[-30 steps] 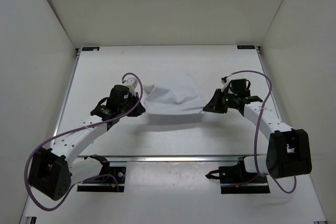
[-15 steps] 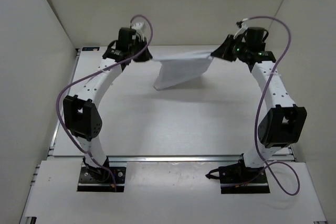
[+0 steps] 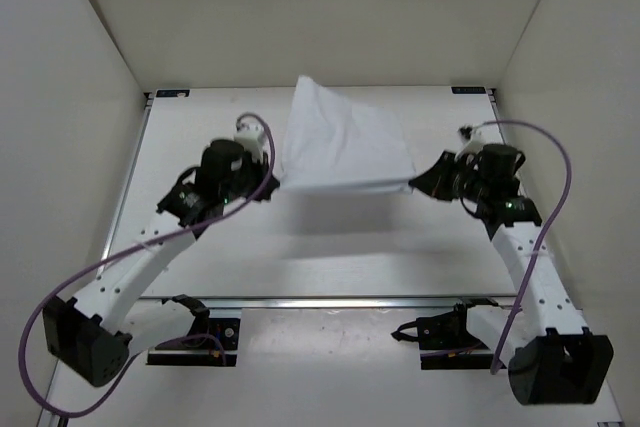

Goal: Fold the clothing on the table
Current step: Flatten the skirt out

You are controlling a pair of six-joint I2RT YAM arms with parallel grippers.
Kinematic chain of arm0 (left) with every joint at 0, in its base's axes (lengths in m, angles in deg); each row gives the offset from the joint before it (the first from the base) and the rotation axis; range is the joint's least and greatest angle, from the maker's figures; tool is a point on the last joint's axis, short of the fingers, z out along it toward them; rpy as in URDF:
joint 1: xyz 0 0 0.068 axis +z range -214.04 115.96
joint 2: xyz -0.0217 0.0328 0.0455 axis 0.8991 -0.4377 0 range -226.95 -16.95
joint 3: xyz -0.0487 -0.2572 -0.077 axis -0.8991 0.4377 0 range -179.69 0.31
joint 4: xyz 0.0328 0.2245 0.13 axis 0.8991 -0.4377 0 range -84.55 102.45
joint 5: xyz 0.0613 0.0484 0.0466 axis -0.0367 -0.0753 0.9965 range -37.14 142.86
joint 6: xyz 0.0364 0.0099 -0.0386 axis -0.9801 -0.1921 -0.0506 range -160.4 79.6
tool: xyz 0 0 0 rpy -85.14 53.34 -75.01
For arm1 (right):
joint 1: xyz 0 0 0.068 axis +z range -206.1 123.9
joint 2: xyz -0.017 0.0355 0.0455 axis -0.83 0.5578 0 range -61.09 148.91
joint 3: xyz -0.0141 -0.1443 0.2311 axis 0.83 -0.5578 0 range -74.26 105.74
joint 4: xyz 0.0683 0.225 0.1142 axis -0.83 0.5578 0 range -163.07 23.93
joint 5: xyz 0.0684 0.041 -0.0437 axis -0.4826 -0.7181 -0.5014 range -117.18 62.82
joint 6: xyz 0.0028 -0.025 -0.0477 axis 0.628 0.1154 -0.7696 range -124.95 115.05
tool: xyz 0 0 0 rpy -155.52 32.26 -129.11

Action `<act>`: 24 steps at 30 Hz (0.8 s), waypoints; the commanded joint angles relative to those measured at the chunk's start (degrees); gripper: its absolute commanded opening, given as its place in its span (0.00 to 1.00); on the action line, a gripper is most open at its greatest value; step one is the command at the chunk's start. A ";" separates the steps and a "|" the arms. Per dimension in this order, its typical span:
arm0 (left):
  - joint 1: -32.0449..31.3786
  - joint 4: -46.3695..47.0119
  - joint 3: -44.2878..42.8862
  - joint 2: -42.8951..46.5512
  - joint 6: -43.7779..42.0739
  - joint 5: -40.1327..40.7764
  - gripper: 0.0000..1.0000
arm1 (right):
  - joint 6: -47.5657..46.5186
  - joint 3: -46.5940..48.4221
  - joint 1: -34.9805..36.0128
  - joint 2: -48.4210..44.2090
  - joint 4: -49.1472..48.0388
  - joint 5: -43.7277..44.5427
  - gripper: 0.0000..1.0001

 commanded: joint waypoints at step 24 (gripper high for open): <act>6.20 5.56 -1.71 -25.36 1.10 -3.70 0.00 | 2.51 -2.13 0.61 20.04 -6.59 -0.21 0.00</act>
